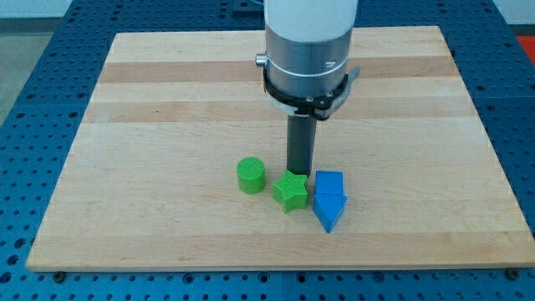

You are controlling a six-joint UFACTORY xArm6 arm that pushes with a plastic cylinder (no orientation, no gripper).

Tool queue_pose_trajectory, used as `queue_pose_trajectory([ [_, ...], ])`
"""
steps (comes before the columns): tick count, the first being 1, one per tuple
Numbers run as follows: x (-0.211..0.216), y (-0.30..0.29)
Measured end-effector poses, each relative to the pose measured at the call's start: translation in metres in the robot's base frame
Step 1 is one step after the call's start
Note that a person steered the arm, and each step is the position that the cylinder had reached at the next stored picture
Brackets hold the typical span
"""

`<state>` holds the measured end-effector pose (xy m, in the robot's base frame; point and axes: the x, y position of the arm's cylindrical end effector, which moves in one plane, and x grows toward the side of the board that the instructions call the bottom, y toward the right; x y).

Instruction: Place the green circle horizontally to the left side of the blue cube

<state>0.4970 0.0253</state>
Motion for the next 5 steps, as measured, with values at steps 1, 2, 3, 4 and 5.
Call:
queue_pose_trajectory([
  [1,-0.03,0.012],
  [2,-0.031,-0.009],
  [3,-0.014,-0.047],
  [4,-0.009,-0.056],
  [5,-0.009,-0.056],
])
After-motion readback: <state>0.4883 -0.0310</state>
